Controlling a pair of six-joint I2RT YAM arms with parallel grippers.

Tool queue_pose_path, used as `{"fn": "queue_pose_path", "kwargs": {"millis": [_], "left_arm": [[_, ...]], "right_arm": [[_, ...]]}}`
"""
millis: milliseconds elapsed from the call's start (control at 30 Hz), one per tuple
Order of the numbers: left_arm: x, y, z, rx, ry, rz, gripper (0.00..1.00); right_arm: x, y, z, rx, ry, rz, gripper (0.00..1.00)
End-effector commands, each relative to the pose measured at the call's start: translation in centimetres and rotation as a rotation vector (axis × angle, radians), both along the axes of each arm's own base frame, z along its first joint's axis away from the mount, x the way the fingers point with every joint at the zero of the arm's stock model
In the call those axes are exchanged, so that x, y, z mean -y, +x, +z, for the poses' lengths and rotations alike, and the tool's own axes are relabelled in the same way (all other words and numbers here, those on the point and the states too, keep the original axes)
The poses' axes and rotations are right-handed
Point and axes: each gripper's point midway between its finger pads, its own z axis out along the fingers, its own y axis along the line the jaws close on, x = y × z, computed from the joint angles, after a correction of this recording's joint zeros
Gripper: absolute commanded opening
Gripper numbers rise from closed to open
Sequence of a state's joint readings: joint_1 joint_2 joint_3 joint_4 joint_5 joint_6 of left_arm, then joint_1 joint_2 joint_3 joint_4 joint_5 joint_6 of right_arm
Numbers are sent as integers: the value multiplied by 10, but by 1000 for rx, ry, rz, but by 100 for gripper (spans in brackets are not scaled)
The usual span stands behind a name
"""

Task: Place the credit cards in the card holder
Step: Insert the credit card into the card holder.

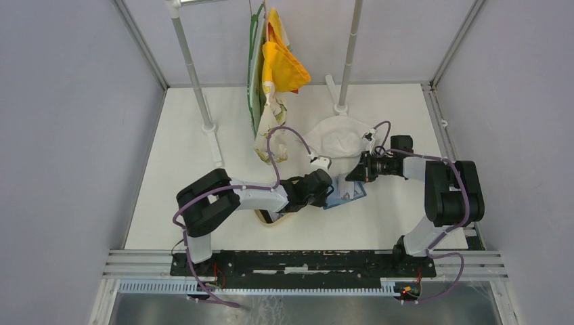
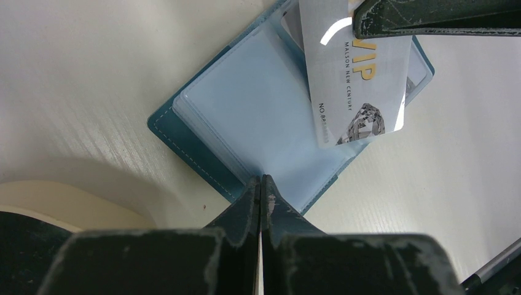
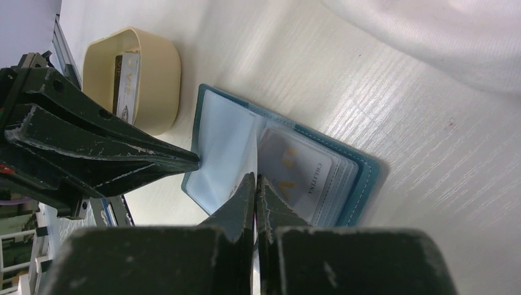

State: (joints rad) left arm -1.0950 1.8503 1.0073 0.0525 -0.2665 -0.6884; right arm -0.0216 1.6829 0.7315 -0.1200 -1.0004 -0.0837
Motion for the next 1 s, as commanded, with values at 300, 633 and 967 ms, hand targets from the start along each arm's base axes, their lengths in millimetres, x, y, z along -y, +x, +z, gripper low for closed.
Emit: {"fn": "queue_pose_path", "kwargs": {"millis": [300, 633, 967], "left_arm": [[-11, 0, -2, 2, 21, 39, 2], [-10, 0, 0, 5, 19, 39, 2], [-10, 1, 2, 9, 11, 40, 2]], "right_arm": [[-5, -6, -13, 28, -102, 101, 0], [-4, -6, -21, -14, -168, 93, 0], [1, -3, -26, -60, -236, 23, 2]]}}
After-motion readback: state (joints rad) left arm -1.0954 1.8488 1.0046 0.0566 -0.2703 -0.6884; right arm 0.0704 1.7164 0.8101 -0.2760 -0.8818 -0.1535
